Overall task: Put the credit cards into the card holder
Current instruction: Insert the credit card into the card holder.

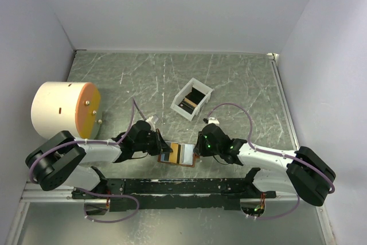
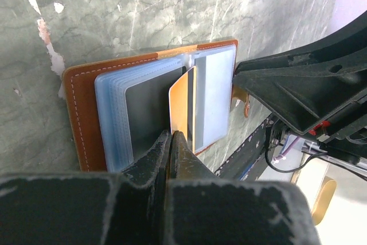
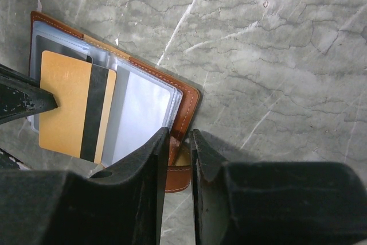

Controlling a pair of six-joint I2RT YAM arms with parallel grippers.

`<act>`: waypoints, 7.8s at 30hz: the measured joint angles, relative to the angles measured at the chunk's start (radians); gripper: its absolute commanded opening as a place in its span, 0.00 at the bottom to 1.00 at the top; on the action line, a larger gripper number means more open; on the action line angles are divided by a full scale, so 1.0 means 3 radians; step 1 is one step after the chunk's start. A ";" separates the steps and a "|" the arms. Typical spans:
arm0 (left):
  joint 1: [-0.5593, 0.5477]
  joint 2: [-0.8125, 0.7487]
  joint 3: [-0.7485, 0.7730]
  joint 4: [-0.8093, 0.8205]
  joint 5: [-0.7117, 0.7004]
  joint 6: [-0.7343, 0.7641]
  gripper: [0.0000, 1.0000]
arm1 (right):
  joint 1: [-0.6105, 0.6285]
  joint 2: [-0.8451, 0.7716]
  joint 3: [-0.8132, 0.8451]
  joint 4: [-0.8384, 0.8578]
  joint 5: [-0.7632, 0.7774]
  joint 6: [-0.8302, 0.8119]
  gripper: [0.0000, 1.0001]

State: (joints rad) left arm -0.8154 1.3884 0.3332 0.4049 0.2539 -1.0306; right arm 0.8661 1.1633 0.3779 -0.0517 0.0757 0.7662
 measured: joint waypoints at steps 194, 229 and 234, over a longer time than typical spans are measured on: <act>-0.0440 0.0122 0.0497 -0.0518 -0.0392 0.0108 0.54 | 0.0013 -0.0111 -0.0212 0.0217 -0.0117 0.0546 0.23; -0.0490 0.0444 0.0521 -0.0117 -0.0289 0.0006 0.53 | 0.0013 -0.0109 -0.0214 0.0234 -0.0117 0.0520 0.23; -0.0490 0.0456 0.0515 -0.0064 -0.0273 0.0005 0.53 | 0.0013 -0.0109 -0.0214 0.0245 -0.0114 0.0496 0.23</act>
State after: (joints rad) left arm -0.9623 1.5253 0.4877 0.3859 0.1719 -1.0290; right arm 0.8700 1.1305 0.3138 0.0219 0.0414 0.9150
